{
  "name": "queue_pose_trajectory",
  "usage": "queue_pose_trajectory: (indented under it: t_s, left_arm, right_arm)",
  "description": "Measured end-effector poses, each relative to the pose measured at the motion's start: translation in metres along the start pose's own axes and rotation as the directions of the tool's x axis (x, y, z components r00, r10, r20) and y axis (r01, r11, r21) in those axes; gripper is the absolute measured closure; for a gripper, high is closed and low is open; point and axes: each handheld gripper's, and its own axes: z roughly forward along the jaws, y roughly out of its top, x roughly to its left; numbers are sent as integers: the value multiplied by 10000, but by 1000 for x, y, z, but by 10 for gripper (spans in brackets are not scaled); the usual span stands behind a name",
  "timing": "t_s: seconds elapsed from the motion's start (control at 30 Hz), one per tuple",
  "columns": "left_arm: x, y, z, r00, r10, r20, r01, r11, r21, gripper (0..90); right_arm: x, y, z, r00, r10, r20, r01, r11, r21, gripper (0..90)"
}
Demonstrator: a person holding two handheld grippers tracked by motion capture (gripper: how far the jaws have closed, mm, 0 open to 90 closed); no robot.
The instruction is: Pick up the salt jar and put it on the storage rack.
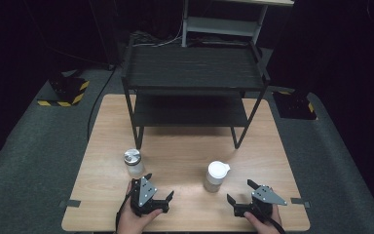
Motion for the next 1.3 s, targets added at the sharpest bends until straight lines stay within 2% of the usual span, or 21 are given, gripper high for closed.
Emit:
queue_pose_trajectory:
  t_s: [0.13,0.23,0.27,0.4,0.57,0.77,1.03,1.17,1.3]
  left_arm:
    - [1,2,-6,10000,-7,-26,6,9995,-320,11]
    - [2,4,-16,9997,-61,-230,44,9974,-714,11]
    - [2,4,-16,9997,-61,-230,44,9974,-714,11]
    - [8,5,-28,9975,-444,-558,387,9943,-993,11]
    - [12,6,-36,9937,-676,-895,568,9913,-1189,11]
    - [15,6,-42,9892,-747,-1258,586,9902,-1270,11]
    - [21,5,-48,9803,-966,-1725,738,9883,-1338,10]
    - [27,4,-48,9738,-1124,-1977,868,9872,-1336,10]
    - [31,4,-46,9713,-1155,-2080,892,9873,-1313,10]
  right_arm:
    - [0,0,0,10000,-18,4,18,10000,-7,2]
    - [0,0,0,10000,-29,7,29,10000,-4,2]
    - [0,0,0,10000,-29,7,29,10000,-4,2]
    - [0,0,0,10000,0,16,0,10000,-24,2]
    - [0,0,0,10000,45,6,-45,10000,-26,2]
    - [-1,-1,0,9999,110,12,-110,9999,-35,2]
    - [-1,-1,0,9999,156,-1,-156,9999,-37,2]
    - [-1,-1,0,9999,105,5,-105,9999,-42,2]
    - [-1,-1,0,10000,64,-3,-64,10000,-39,2]
